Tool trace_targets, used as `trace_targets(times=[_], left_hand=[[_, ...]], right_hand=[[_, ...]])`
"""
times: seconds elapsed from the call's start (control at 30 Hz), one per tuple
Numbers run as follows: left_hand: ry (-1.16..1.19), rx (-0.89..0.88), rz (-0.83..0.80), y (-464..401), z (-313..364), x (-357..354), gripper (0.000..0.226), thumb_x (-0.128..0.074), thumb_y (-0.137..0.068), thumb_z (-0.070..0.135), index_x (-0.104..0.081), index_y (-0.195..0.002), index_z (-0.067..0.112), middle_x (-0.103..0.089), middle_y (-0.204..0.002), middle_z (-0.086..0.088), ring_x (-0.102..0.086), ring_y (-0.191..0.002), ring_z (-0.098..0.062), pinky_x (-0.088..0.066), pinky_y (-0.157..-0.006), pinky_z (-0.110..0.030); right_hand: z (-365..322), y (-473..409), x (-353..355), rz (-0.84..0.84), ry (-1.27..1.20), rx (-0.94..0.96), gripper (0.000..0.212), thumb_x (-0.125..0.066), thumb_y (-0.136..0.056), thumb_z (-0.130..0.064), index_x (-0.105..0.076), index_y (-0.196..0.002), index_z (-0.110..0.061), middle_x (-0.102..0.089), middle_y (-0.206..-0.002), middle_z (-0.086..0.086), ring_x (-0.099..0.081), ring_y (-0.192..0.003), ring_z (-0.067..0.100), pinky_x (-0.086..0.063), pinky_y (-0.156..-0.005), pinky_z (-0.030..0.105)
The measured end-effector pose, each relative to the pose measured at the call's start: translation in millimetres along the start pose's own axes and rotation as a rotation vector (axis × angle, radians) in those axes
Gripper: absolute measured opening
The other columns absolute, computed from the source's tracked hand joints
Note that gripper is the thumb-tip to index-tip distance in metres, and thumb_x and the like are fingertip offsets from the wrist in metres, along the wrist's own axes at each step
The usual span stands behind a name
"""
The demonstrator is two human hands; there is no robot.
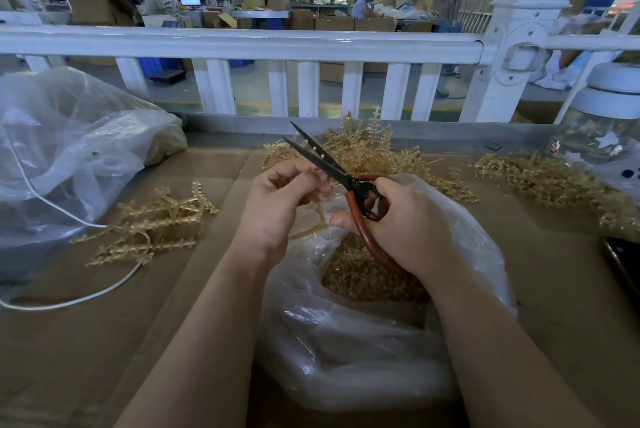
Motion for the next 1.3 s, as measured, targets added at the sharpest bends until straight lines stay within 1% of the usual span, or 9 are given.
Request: trace_targets(times=[0.17,0.3,0.43,0.53,0.67,0.83,1.0,1.1,1.3], left_hand=[[-0.020,0.020,-0.039,-0.4,-1.6,0.3,0.025,-0.056,-0.089,-0.007,-0.067,-0.074,0.011,-0.064,-0.066,-0.002,-0.057,-0.064,-0.014,-0.049,-0.067,-0.020],[-0.021,0.049,-0.059,-0.1,-1.1,1.7,0.026,-0.059,-0.089,-0.001,-0.071,-0.073,0.016,-0.066,-0.068,-0.003,-0.061,-0.066,-0.014,-0.051,-0.068,-0.020],[0.006,0.045,0.018,-0.9,0.4,5.0,0.008,-0.060,-0.092,0.009,-0.068,-0.091,0.007,-0.070,-0.082,-0.010,-0.067,-0.073,-0.018,-0.053,-0.069,-0.023],[0.021,-0.001,0.110,-1.5,1.0,8.1,0.014,-0.062,-0.093,0.006,-0.068,-0.104,0.002,-0.072,-0.098,-0.016,-0.069,-0.086,-0.021,-0.057,-0.080,-0.030],[0.055,-0.028,0.127,-0.8,3.9,7.1,0.007,-0.063,-0.090,0.001,-0.069,-0.093,0.000,-0.072,-0.092,-0.011,-0.070,-0.082,-0.014,-0.055,-0.080,-0.023],[0.024,-0.042,0.107,-0.7,4.6,7.7,0.009,-0.061,-0.091,-0.001,-0.067,-0.086,0.004,-0.071,-0.085,-0.007,-0.069,-0.078,-0.010,-0.054,-0.079,-0.020],[-0.055,-0.082,0.073,-1.2,3.8,8.6,0.013,-0.062,-0.090,0.001,-0.064,-0.079,0.005,-0.067,-0.087,-0.013,-0.067,-0.082,-0.015,-0.053,-0.081,-0.022],[-0.109,-0.085,0.044,-1.4,0.7,7.7,0.006,-0.061,-0.091,-0.001,-0.065,-0.086,-0.002,-0.065,-0.093,-0.020,-0.066,-0.086,-0.019,-0.053,-0.082,-0.024],[-0.089,-0.063,0.045,0.4,1.3,4.0,0.010,-0.061,-0.090,-0.002,-0.067,-0.084,0.003,-0.068,-0.083,-0.007,-0.066,-0.077,-0.009,-0.052,-0.074,-0.017]], right_hand=[[-1.0,0.4,0.7,-0.004,-0.018,-0.001,0.063,-0.047,-0.062,-0.093,-0.057,-0.078,-0.033,-0.059,-0.068,-0.020,-0.057,-0.063,0.000,-0.034,-0.053,0.014],[0.3,0.1,-1.1,-0.032,-0.057,-0.015,0.067,-0.052,-0.062,-0.089,-0.065,-0.086,-0.028,-0.063,-0.073,-0.018,-0.060,-0.068,0.001,-0.038,-0.055,0.014],[4.6,-1.2,-0.8,-0.028,-0.019,-0.035,0.061,-0.063,-0.071,-0.082,-0.068,-0.093,-0.026,-0.068,-0.080,-0.015,-0.064,-0.073,0.004,-0.054,-0.065,0.022],[4.5,-1.3,0.2,-0.029,-0.008,-0.036,0.063,-0.060,-0.071,-0.084,-0.069,-0.097,-0.028,-0.068,-0.083,-0.018,-0.063,-0.074,0.000,-0.052,-0.065,0.015],[2.0,-1.0,1.0,-0.053,-0.032,-0.037,0.081,-0.045,-0.060,-0.094,-0.070,-0.100,-0.028,-0.069,-0.086,-0.018,-0.063,-0.077,0.000,-0.055,-0.069,0.020],[4.4,-1.4,0.1,-0.040,0.010,-0.037,0.071,-0.058,-0.069,-0.086,-0.072,-0.102,-0.026,-0.071,-0.088,-0.015,-0.064,-0.078,0.002,-0.056,-0.069,0.021],[1.1,-0.8,1.0,-0.030,0.012,-0.025,0.082,-0.045,-0.060,-0.095,-0.070,-0.104,-0.031,-0.067,-0.087,-0.022,-0.058,-0.074,-0.006,-0.044,-0.061,0.011],[-0.3,0.3,2.3,-0.016,0.026,-0.013,0.084,-0.038,-0.058,-0.098,-0.068,-0.103,-0.033,-0.062,-0.083,-0.025,-0.052,-0.072,-0.012,-0.035,-0.058,0.008],[0.8,0.6,2.0,0.028,0.049,0.001,0.074,-0.041,-0.062,-0.097,-0.065,-0.090,-0.033,-0.057,-0.075,-0.027,-0.054,-0.068,-0.010,-0.032,-0.053,0.008]])
Point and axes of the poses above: each hand's wrist, its own y-axis away from the middle knuckle, its own x-axis out of the back of the hand, z = x × y, the point moved 3 cm from there along -y, towards the middle knuckle
